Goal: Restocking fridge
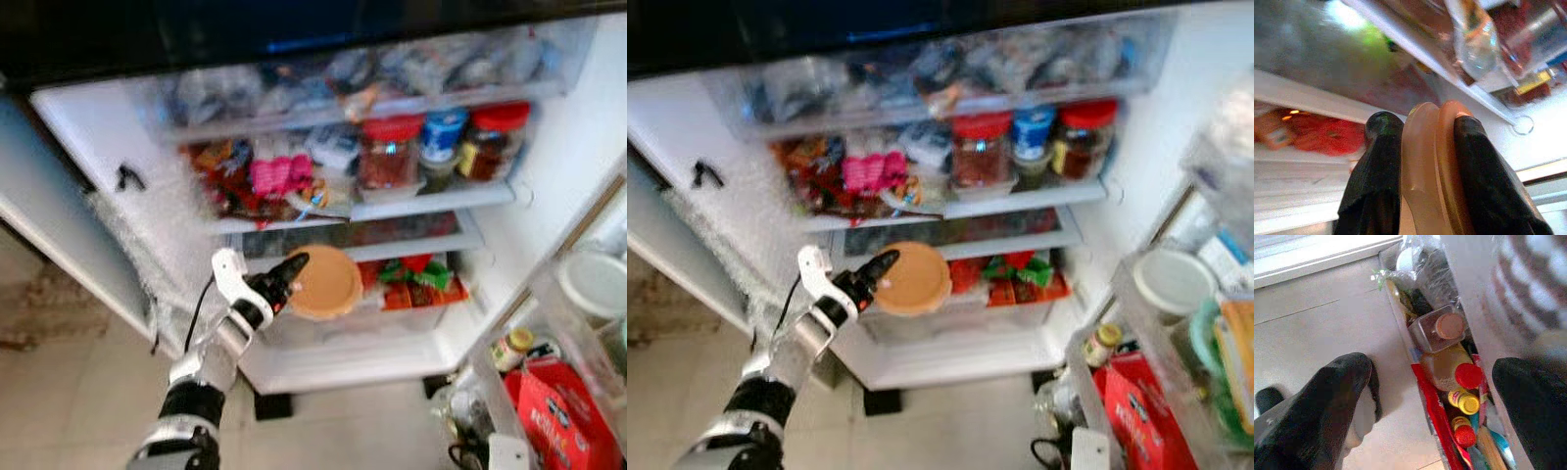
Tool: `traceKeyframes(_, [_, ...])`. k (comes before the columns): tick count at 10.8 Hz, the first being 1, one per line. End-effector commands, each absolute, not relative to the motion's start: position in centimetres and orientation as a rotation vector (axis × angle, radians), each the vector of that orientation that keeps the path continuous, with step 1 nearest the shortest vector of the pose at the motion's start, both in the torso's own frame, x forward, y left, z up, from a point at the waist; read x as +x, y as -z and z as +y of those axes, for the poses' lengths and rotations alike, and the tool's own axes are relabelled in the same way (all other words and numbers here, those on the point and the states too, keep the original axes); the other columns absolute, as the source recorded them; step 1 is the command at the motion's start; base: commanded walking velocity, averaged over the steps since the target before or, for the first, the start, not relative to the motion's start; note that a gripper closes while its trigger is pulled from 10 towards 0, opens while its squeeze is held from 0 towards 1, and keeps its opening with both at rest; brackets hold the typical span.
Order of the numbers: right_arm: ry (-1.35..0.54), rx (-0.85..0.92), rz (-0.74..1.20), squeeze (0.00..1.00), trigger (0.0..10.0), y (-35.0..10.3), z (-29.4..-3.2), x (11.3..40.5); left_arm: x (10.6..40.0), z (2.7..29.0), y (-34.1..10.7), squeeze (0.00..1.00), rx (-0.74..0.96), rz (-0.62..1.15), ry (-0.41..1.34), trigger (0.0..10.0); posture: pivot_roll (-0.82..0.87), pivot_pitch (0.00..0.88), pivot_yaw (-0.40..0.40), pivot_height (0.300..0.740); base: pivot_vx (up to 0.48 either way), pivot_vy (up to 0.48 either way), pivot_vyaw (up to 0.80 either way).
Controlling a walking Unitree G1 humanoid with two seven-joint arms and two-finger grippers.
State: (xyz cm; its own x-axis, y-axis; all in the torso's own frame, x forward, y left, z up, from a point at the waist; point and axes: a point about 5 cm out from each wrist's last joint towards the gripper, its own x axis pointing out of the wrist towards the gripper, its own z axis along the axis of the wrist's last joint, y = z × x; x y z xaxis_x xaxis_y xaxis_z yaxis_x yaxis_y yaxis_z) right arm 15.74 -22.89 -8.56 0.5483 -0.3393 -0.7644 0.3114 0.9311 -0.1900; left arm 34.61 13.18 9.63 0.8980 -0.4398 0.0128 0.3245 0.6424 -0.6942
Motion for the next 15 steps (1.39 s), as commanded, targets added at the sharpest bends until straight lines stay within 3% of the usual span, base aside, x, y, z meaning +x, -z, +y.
traceKeyframes(1, [0.409, -0.031, 0.912, 0.00, 10.0, 8.58, -23.18, 15.48, 34.42, 14.32, -9.12, 0.00, -0.739, 0.175, 0.403, 10.0, -0.02, 0.112, 0.077, 0.740, 0.000, 0.000, 0.00])
traceKeyframes(8, [0.405, -0.029, 0.901, 0.00, 10.0, 8.45, -23.02, 15.85, 34.65, 14.55, -9.29, 0.00, -0.735, 0.158, 0.386, 10.0, -0.02, 0.108, 0.082, 0.740, 0.000, 0.000, 0.00])
traceKeyframes(15, [0.406, -0.048, 0.910, 0.00, 10.0, 8.56, -23.47, 15.27, 33.90, 14.56, -8.46, 0.00, -0.716, 0.172, 0.396, 10.0, -0.04, 0.032, 0.082, 0.740, 0.000, -0.037, 0.00])
